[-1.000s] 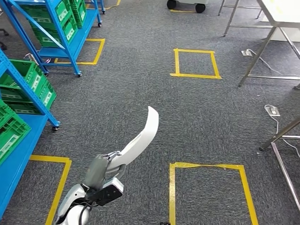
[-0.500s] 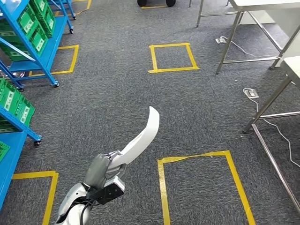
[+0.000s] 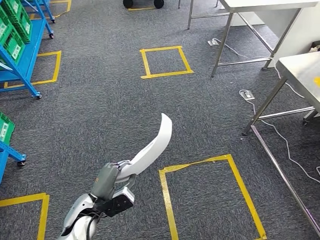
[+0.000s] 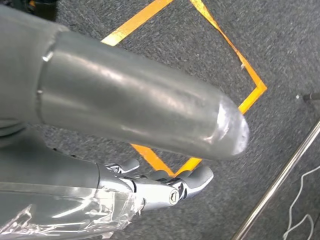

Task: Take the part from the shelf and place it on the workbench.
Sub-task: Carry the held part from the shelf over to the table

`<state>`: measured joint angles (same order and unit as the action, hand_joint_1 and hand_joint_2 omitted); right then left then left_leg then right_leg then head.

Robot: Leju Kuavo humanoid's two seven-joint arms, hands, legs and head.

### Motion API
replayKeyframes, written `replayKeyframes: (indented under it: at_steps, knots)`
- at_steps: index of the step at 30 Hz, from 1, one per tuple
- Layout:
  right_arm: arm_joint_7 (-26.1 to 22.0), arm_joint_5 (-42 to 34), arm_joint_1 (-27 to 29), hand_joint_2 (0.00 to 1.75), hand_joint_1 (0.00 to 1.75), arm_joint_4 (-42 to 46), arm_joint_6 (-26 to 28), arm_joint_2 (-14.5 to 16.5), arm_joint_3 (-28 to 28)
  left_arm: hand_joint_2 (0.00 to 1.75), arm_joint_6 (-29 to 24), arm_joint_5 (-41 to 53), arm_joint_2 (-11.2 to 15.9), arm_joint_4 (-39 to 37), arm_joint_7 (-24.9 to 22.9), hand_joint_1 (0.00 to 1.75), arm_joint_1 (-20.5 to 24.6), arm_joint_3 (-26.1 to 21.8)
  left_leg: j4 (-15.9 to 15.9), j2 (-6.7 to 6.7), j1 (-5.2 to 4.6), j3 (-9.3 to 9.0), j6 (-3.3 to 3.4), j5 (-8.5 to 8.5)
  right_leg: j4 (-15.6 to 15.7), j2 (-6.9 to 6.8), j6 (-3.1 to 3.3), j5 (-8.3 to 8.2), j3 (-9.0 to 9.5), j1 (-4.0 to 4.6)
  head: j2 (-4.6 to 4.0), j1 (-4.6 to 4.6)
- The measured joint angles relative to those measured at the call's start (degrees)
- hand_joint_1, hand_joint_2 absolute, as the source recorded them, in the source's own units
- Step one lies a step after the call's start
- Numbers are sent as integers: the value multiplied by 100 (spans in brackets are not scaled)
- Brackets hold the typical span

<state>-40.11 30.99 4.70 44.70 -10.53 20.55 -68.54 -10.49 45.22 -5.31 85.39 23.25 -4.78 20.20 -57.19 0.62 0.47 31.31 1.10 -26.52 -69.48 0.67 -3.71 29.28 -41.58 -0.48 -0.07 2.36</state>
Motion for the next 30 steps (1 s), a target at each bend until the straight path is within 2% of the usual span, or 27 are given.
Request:
replayKeyframes:
  at_steps: [3, 5, 6, 7, 8, 9, 10, 11, 12, 13, 14, 16, 17, 18, 19, 20, 21, 22, 23, 24, 26, 27, 28, 29, 30]
  knots:
    - [0, 0, -1, 0, 0, 0, 0, 0, 0, 175, 0, 0, 0, 0, 0, 175, 0, 0, 0, -4, -1, 0, 1, -1, -29, -2, -1, 12, -15, -1, 0, 0]
    - [0, -11, -5, 0, 0, -1, 3, 0, 16, 175, 22, -25, -1, -10, 8, 175, 0, 0, -1, -79, -5, -4, 9, -14, -374, -15, -13, 123, -190, -7, 0, 1]
    - [0, -26, -1, 0, 0, -2, 10, 0, 29, 175, 41, -44, -3, -19, 19, 175, 0, 0, -2, -151, -6, -24, 6, -35, -417, -28, -21, 82, -206, -12, 0, 2]
    - [0, -45, -3, 0, 0, -3, 20, 3, 52, 175, 64, -68, -7, -28, 35, 175, 9, -1, -5, -266, -21, -76, -29, -91, -145, -105, 5, -49, -38, -4, 0, -1]
    - [0, -60, -1, 0, 0, -3, 29, 7, 69, 175, 78, -81, -11, -33, 49, 175, 20, -1, -2, -357, -34, -134, -70, -142, 272, -166, 44, -222, 200, 9, 0, -5]
    - [0, -75, 4, 0, 0, -4, 37, 10, 86, 175, 90, -93, -17, -37, 63, 175, 32, 0, 12, -454, -43, -197, -121, -192, 698, -215, 95, -389, 438, 29, 0, -10]
    - [0, -81, 5, 0, 0, -4, 39, 13, 98, 175, 94, -97, -24, -37, 70, 175, 47, 1, 29, -529, -52, -250, -179, -239, 1006, -245, 159, -462, 614, 48, 0, -14]
    - [0, -83, 17, 0, 0, -3, 38, 12, 100, 175, 94, -98, -31, -37, 72, 175, 58, 1, 36, -529, -39, -271, -211, -255, 1021, -193, 198, -452, 624, 47, 0, -19]
    - [-1, -85, 26, 0, 0, -1, 34, 11, 101, 175, 93, -97, -38, -38, 76, 175, 69, 2, -35, -470, -27, -251, -240, -304, 1040, -146, 241, -439, 651, 41, 0, -30]
    - [-1, -87, 28, 0, 0, 1, 26, 11, 101, 175, 93, -97, -43, -38, 80, 175, 79, 3, -234, -376, -18, -161, -259, -397, 1059, -99, 282, -425, 690, 29, 0, -40]
    - [-2, -86, 25, 0, 0, 2, 15, 11, 101, 175, 92, -95, -45, -42, 84, 175, 82, 3, -575, -260, -10, 22, -266, -524, 1070, -47, 316, -404, 729, 21, 0, -57]
    - [-2, -82, 11, 0, 0, 2, -6, 11, 102, 175, 94, -93, -43, -57, 88, 175, 75, 2, -1405, -129, -12, 552, -262, -759, 1072, 70, 362, -341, 799, 27, 0, -71]
    - [-2, -79, 9, 0, 0, 2, -12, 11, 103, 175, 94, -92, -40, -68, 88, 175, 70, 1, -1677, -112, -12, 781, -255, -761, 1072, 139, 369, -305, 841, 32, 0, -74]
    - [-2, -79, 10, 0, 0, 2, -14, 11, 104, 175, 94, -92, -38, -78, 88, 175, 68, 0, -1739, -106, -13, 912, -244, -642, 1072, 208, 370, -264, 894, 35, 0, -73]
    - [-2, -79, 13, 0, 0, 2, -17, 11, 104, 175, 94, -92, -37, -84, 88, 175, 69, 0, -1588, -97, -13, 936, -229, -410, 1072, 277, 365, -217, 963, 36, 0, -73]
    - [-2, -79, 19, 0, 0, 2, -21, 11, 104, 175, 94, -92, -37, -87, 88, 175, 72, 0, -1261, -69, -13, 859, -214, -107, 1073, 342, 354, -166, 1040, 34, 0, -73]
    - [-2, -79, 24, 0, 0, 2, -29, 11, 103, 175, 95, -94, -37, -88, 88, 175, 75, 0, -872, -4, -13, 744, -199, 173, 1075, 399, 335, -110, 1100, 33, 0, -73]
    - [-2, -80, 23, 0, 0, 2, -41, 11, 103, 175, 97, -97, -39, -88, 90, 175, 79, 0, -493, 65, -11, 604, -189, 323, 1073, 456, 308, -46, 1139, 36, 0, -77]
    - [-2, -80, 21, 0, 0, 2, -53, 11, 103, 175, 102, -101, -40, -90, 94, 175, 82, 0, -239, 123, -16, 497, -180, 369, 1090, 499, 275, 6, 1163, 31, 0, -77]
    - [-1, -81, 21, 0, 0, 2, -62, 12, 104, 175, 107, -105, -44, -91, 101, 175, 87, 0, -94, 159, -23, 429, -162, 316, 1109, 531, 233, 40, 1200, 27, 0, -85]
    - [-2, -82, 29, 0, 0, 2, -73, 11, 104, 175, 115, -107, -54, -92, 112, 175, 102, 1, -4, 141, -30, 323, -103, 209, 1121, 529, 161, 43, 1269, 18, 0, -92]
    - [-3, -83, 34, 0, 0, 2, -76, 11, 104, 175, 117, -107, -58, -92, 116, 175, 111, 1, 22, 127, -26, 255, -66, 169, 1063, 447, 126, 52, 1291, 24, 0, -89]
    - [-4, -85, 32, 0, 0, 2, -79, 10, 103, 175, 118, -107, -60, -92, 119, 175, 116, -1, 34, 106, -22, 167, -34, 123, 913, 322, 97, 91, 1231, 30, 0, -69]
    - [-3, -86, 21, 0, 0, 2, -88, 10, 104, 175, 121, -107, -60, -94, 123, 175, 114, -2, 35, 78, -25, 69, -11, 60, 675, 190, 72, 170, 1105, 32, 0, -59]
    - [-3, -87, 10, 0, 0, 2, -95, 11, 107, 175, 125, -107, -56, -97, 127, 175, 109, -4, 36, 43, -34, -26, 7, -20, 340, 68, 50, 269, 898, 34, 0, -46]
